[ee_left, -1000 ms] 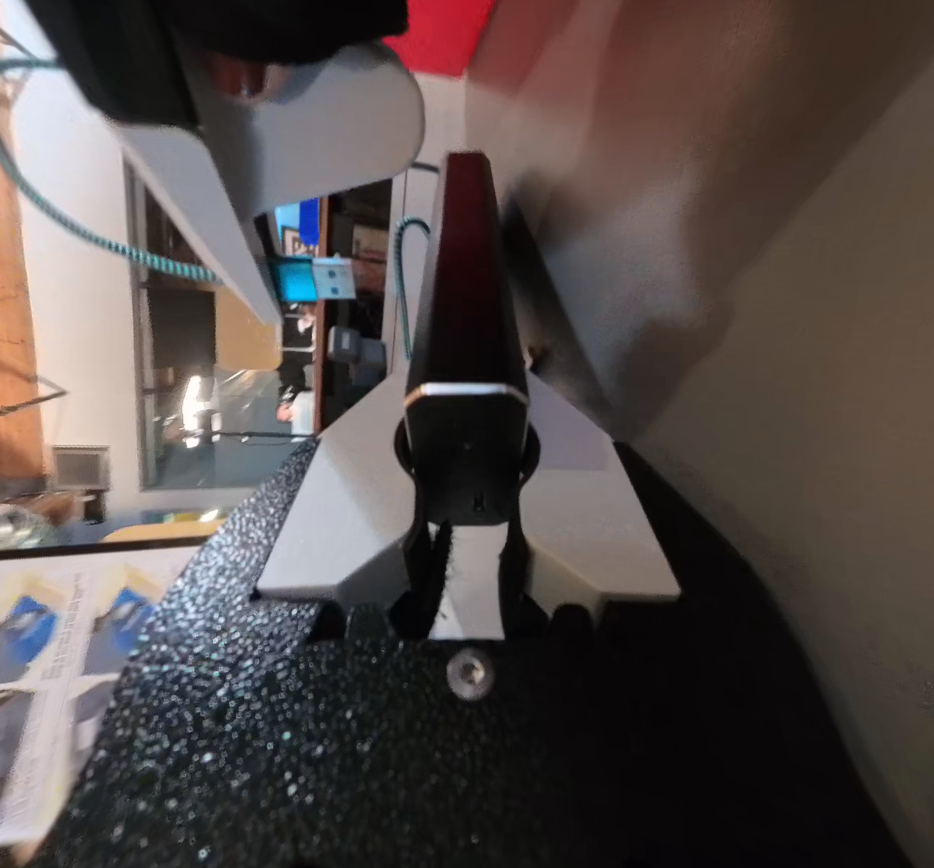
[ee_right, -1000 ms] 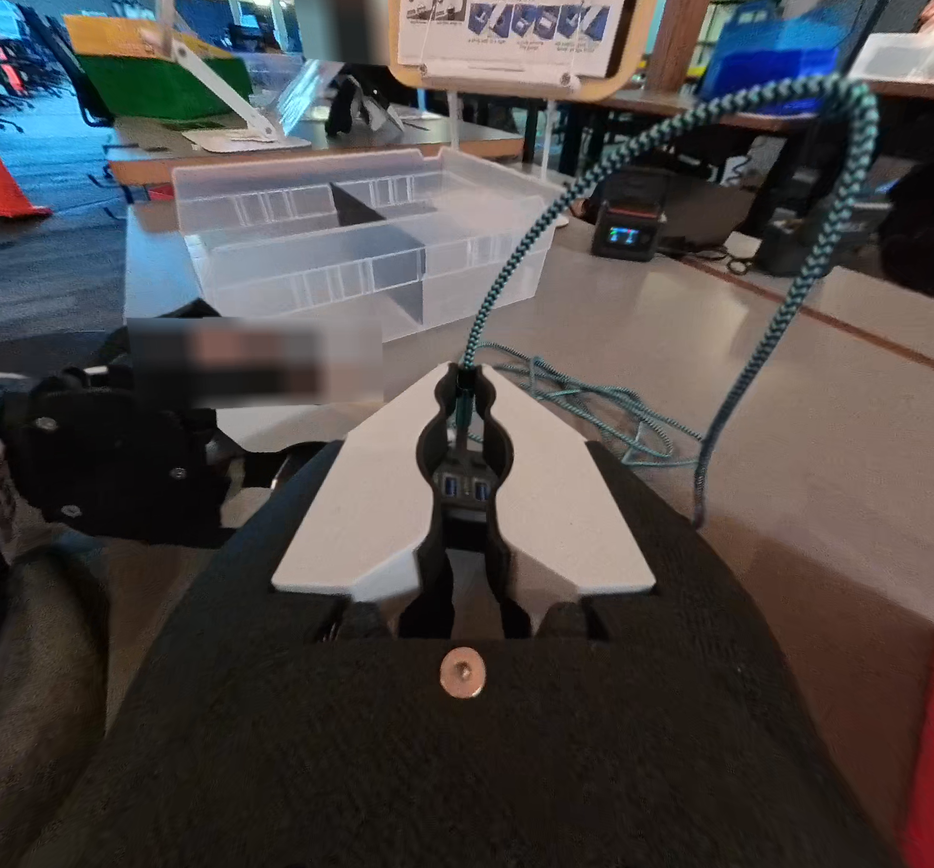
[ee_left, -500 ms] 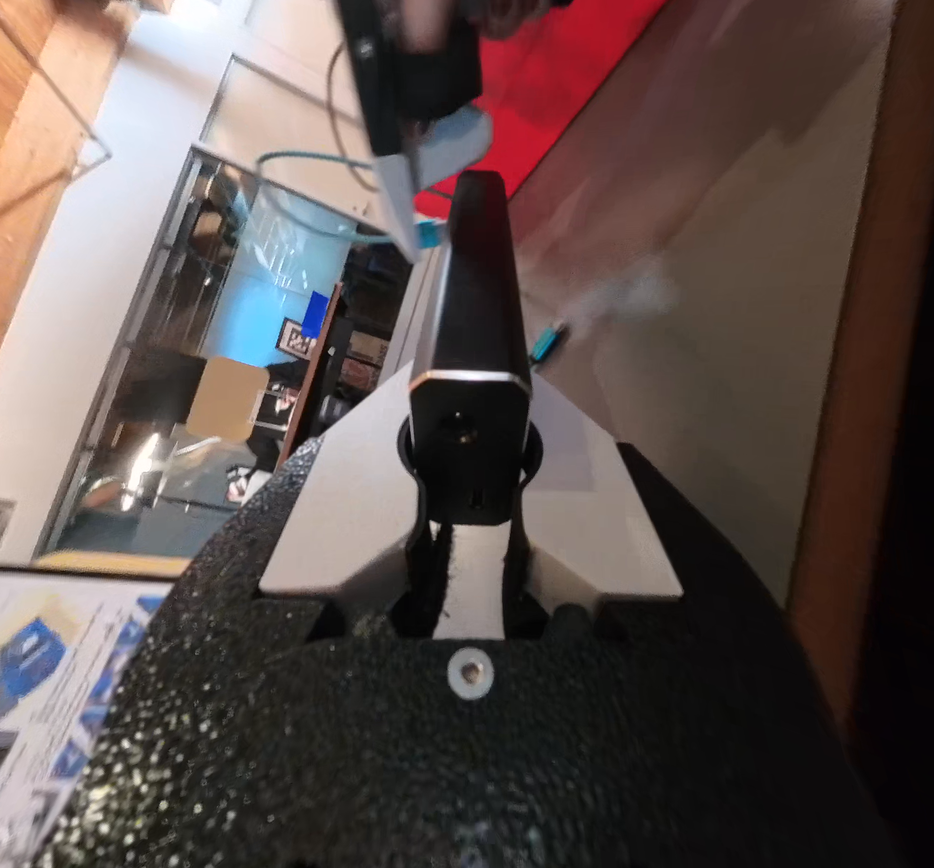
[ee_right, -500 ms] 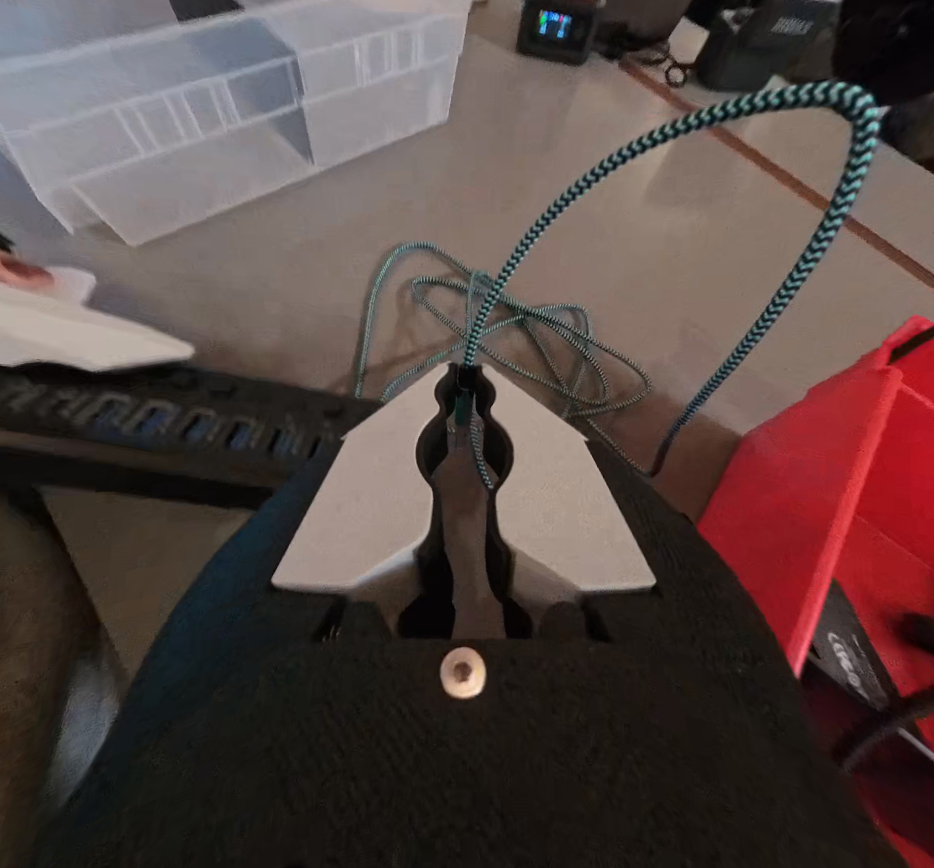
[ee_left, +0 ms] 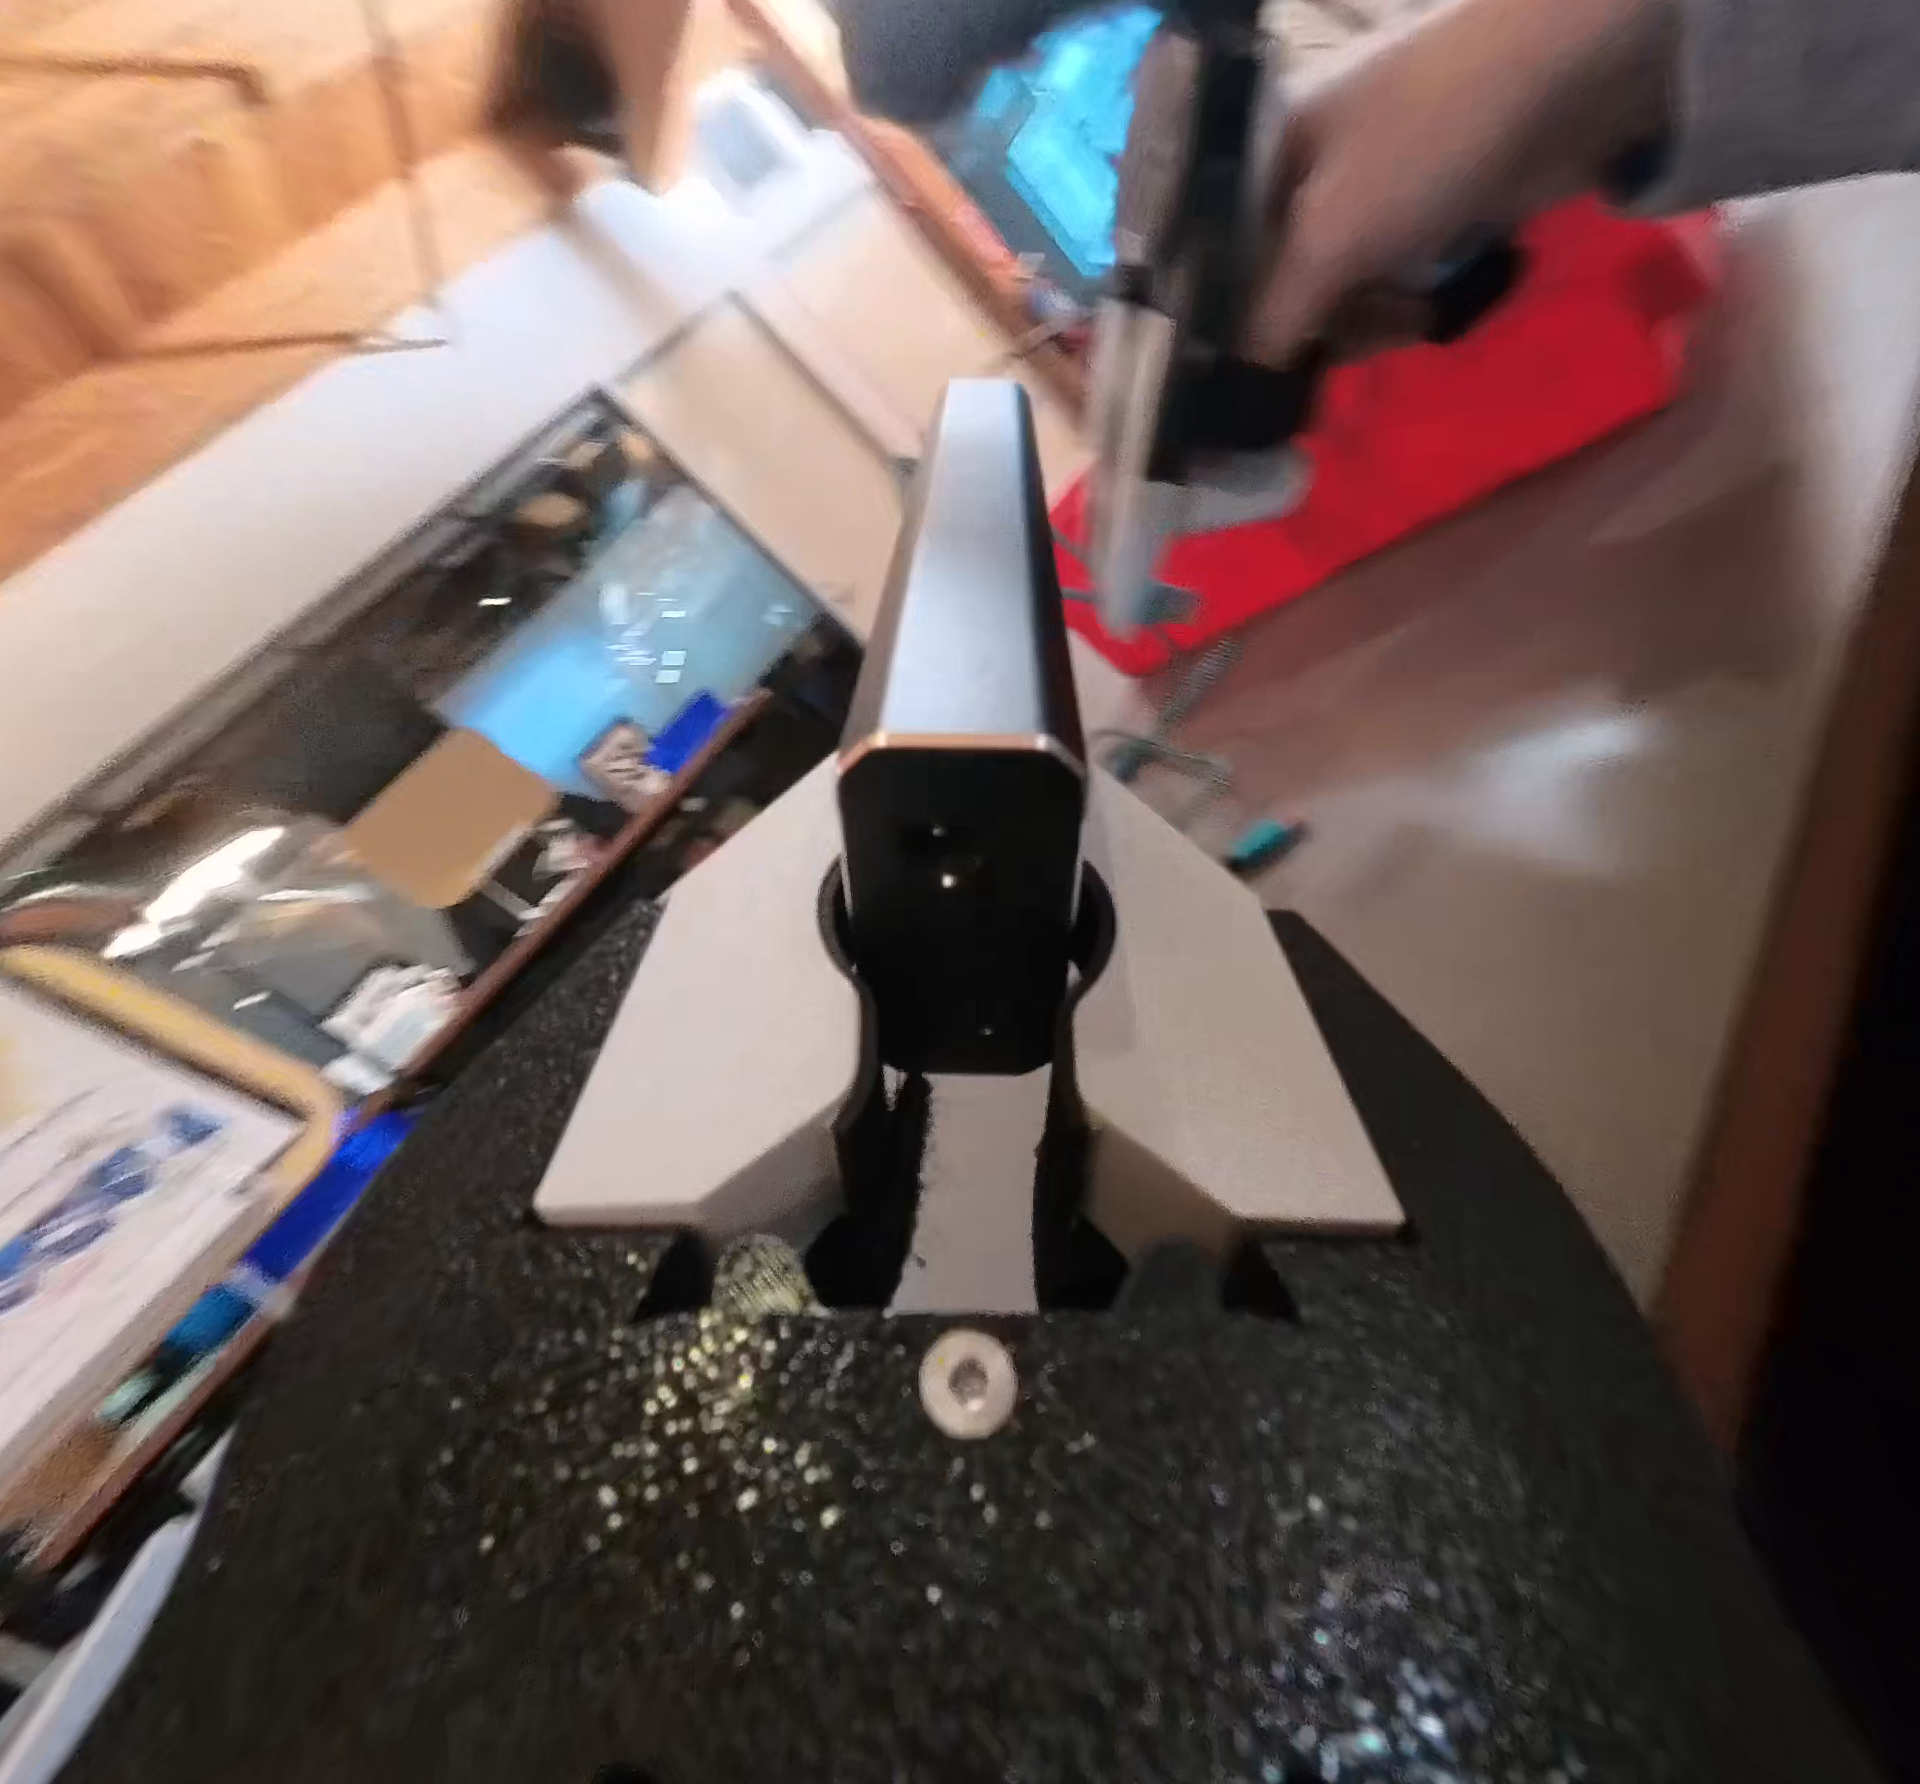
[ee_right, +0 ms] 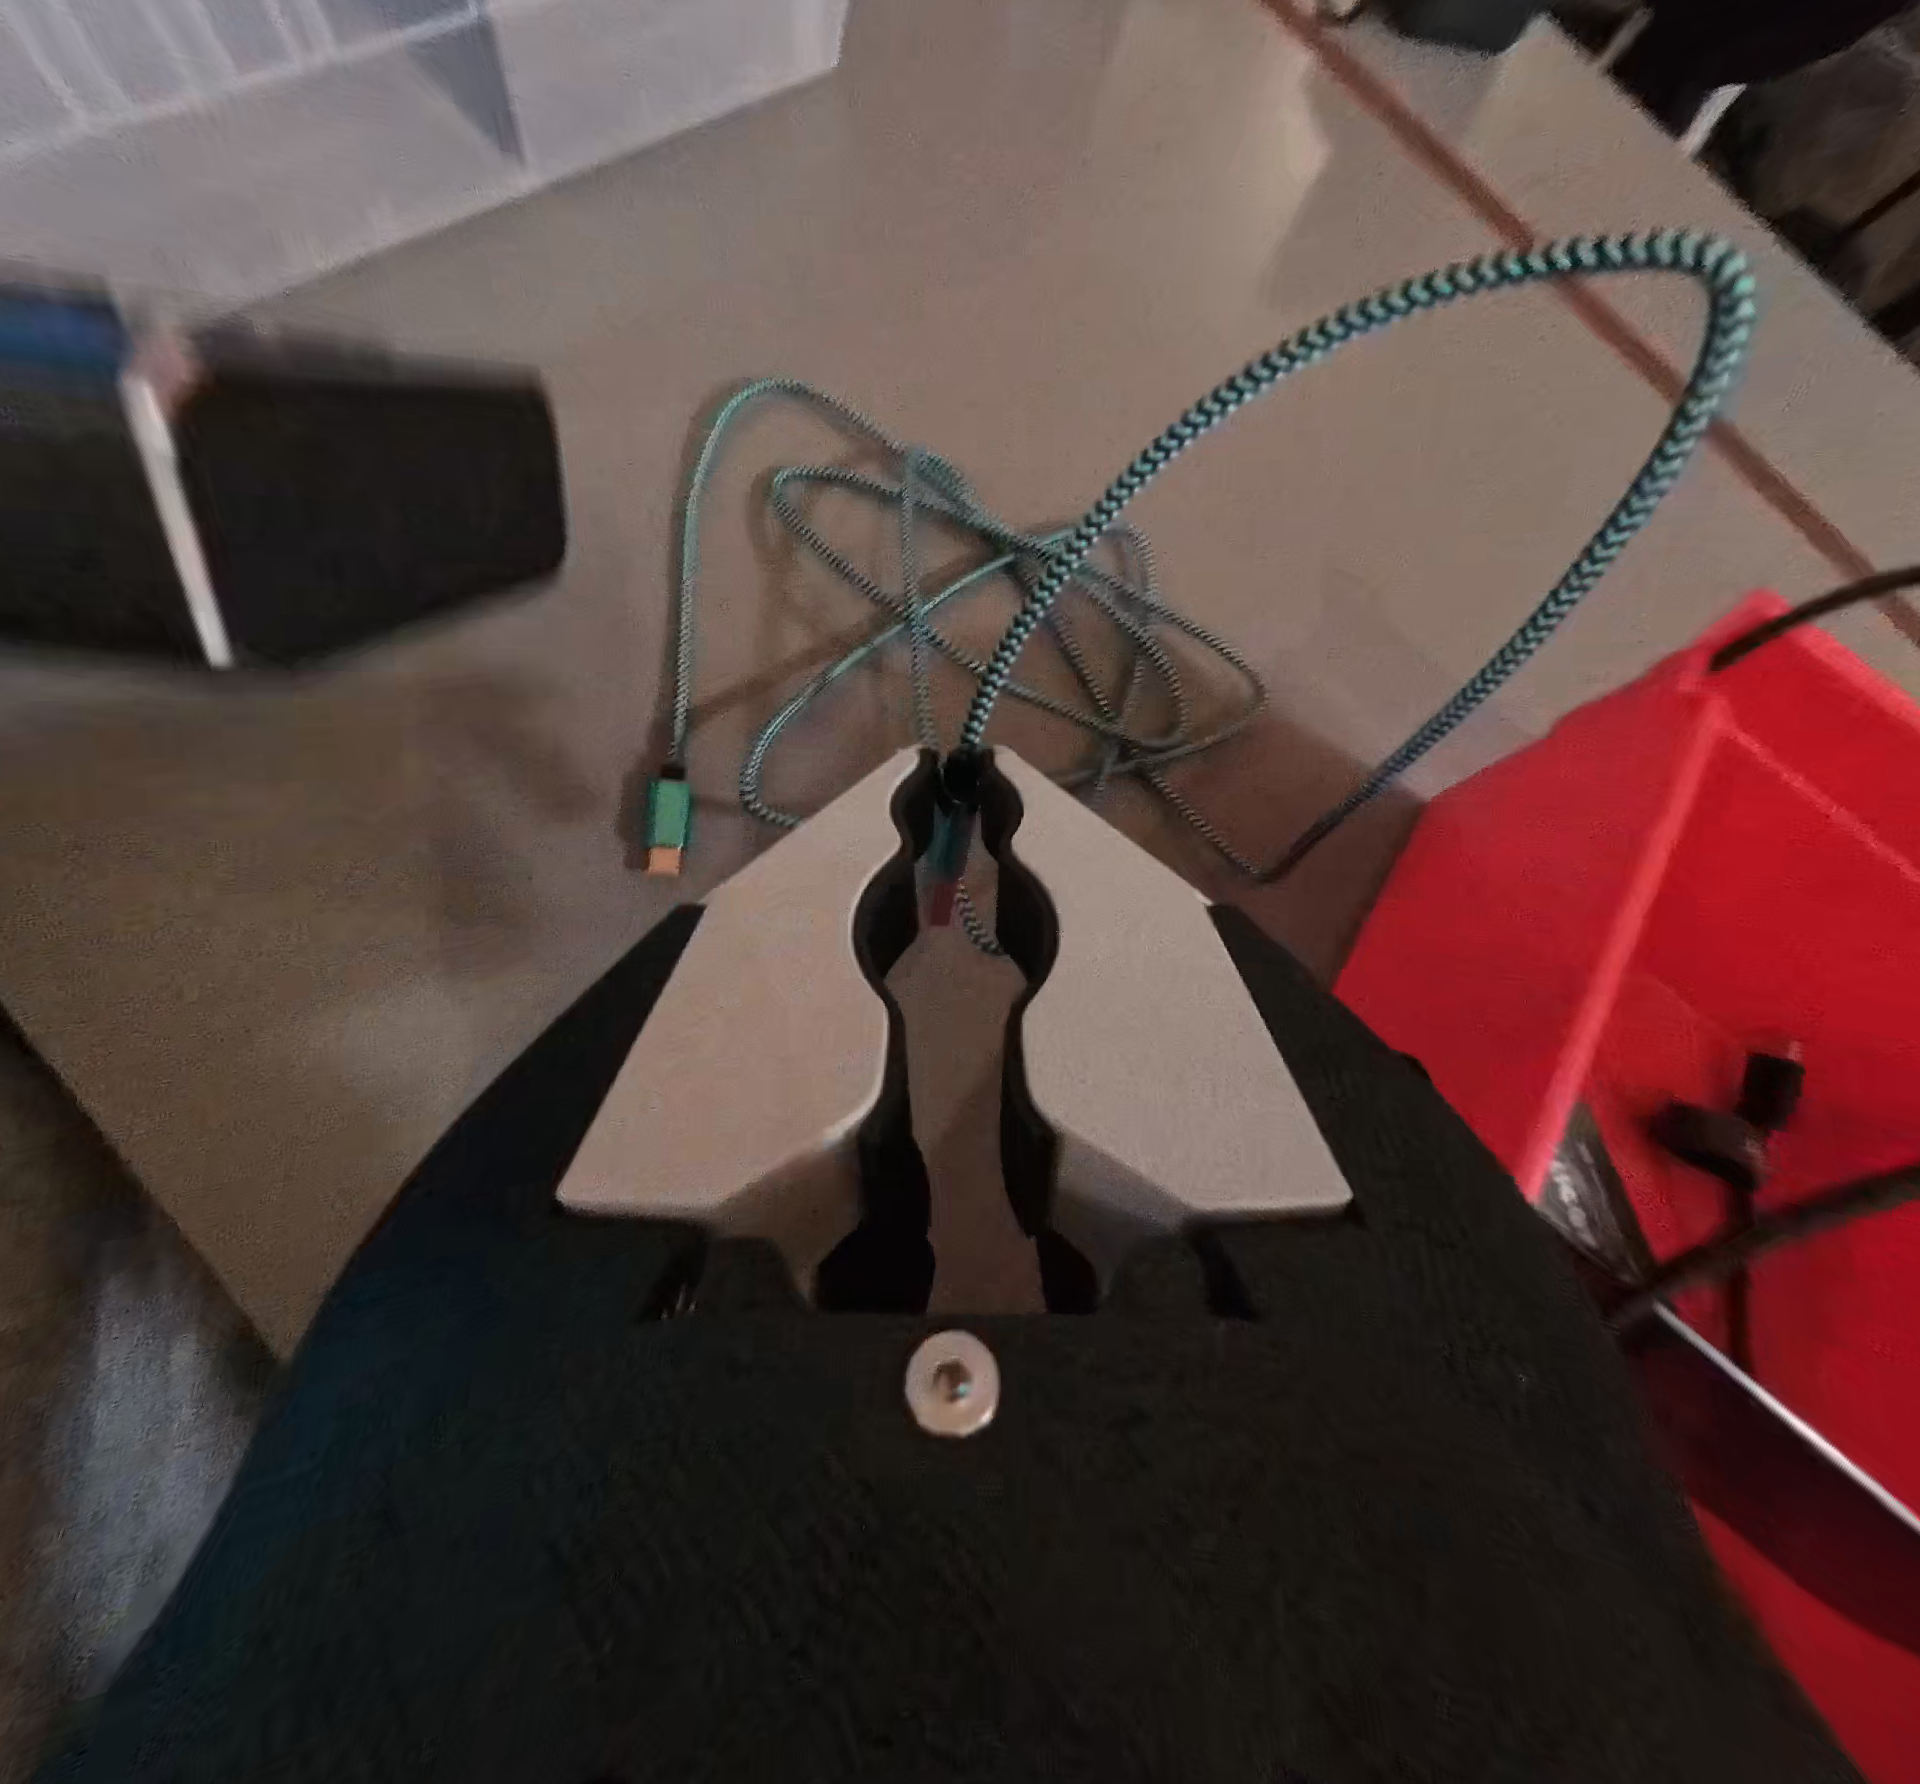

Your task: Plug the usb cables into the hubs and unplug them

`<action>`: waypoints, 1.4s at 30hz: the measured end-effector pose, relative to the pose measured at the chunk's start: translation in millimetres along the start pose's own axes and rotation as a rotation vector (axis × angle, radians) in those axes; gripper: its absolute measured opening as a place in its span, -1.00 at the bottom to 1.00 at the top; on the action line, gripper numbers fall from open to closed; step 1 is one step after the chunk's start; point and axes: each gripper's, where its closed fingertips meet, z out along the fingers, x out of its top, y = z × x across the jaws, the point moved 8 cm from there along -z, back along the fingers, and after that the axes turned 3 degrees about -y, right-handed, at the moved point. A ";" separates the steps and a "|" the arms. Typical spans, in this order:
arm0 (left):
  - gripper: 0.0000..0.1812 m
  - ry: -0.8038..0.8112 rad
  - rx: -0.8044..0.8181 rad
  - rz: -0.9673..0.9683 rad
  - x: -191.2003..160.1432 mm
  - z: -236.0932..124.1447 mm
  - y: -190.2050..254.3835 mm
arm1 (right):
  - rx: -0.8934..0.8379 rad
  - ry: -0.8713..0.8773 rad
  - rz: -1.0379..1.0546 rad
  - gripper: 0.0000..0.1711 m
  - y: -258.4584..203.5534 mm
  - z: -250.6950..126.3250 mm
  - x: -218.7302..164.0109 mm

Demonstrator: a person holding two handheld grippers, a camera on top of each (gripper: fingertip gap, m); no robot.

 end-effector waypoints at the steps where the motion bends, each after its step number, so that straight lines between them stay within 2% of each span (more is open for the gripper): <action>1: -0.70 0.001 0.090 0.013 2.1 -0.1 -5.1 | 0.042 -0.036 -0.048 -0.93 -6.1 4.4 -2.0; 3: -0.71 -0.002 0.234 0.053 4.9 1.1 -14.2 | 0.095 -0.068 -0.173 -0.92 -19.3 11.3 -5.3; 5: -0.70 0.006 0.293 0.048 7.1 4.6 -21.5 | 0.157 -0.085 -0.238 -0.85 -31.4 15.6 -6.5; 9: -0.71 0.022 0.335 -0.027 3.2 14.5 -29.4 | 0.258 -0.071 -0.235 -0.34 -42.5 12.5 -2.7; 13: -0.70 0.016 0.285 -0.067 0.0 18.2 -26.2 | 0.212 -0.049 -0.185 0.07 -35.4 12.9 -1.7; 18: -0.70 -0.019 0.256 -0.044 -1.4 20.7 -22.1 | 0.262 -0.060 -0.056 0.27 -39.5 45.6 -9.5; 20: -0.70 -0.025 0.245 -0.047 -2.0 21.4 -21.6 | 0.233 -0.067 0.007 0.27 -37.7 60.0 -14.1; 21: -0.70 -0.025 0.240 -0.050 -2.1 21.5 -21.4 | 0.231 -0.065 0.035 0.26 -37.1 65.1 -15.6; 24: -0.71 -0.021 0.226 -0.056 -1.9 21.7 -20.6 | 0.166 -0.053 0.086 0.02 -30.7 73.2 -16.6; 29: -0.71 -0.099 0.233 -0.113 -10.4 22.9 -25.9 | 0.203 -0.048 0.129 -0.24 -32.8 78.1 -13.5; 31: -0.73 -0.035 0.220 -0.149 -9.0 20.3 -27.7 | 0.205 -0.048 0.124 -0.45 -34.5 77.9 -12.1; 34: -0.73 -0.076 0.204 -0.152 -13.3 24.0 -26.9 | 0.206 -0.052 0.100 -0.84 -37.9 76.9 -11.0; 39: -0.73 -0.037 0.168 -0.100 -7.4 24.3 -19.4 | 0.165 -0.077 -0.033 -0.98 -39.4 67.9 -10.3; 42: -0.73 -0.021 0.155 -0.066 -4.7 24.3 -15.2 | 0.141 -0.013 -0.062 -0.99 -34.9 39.8 3.5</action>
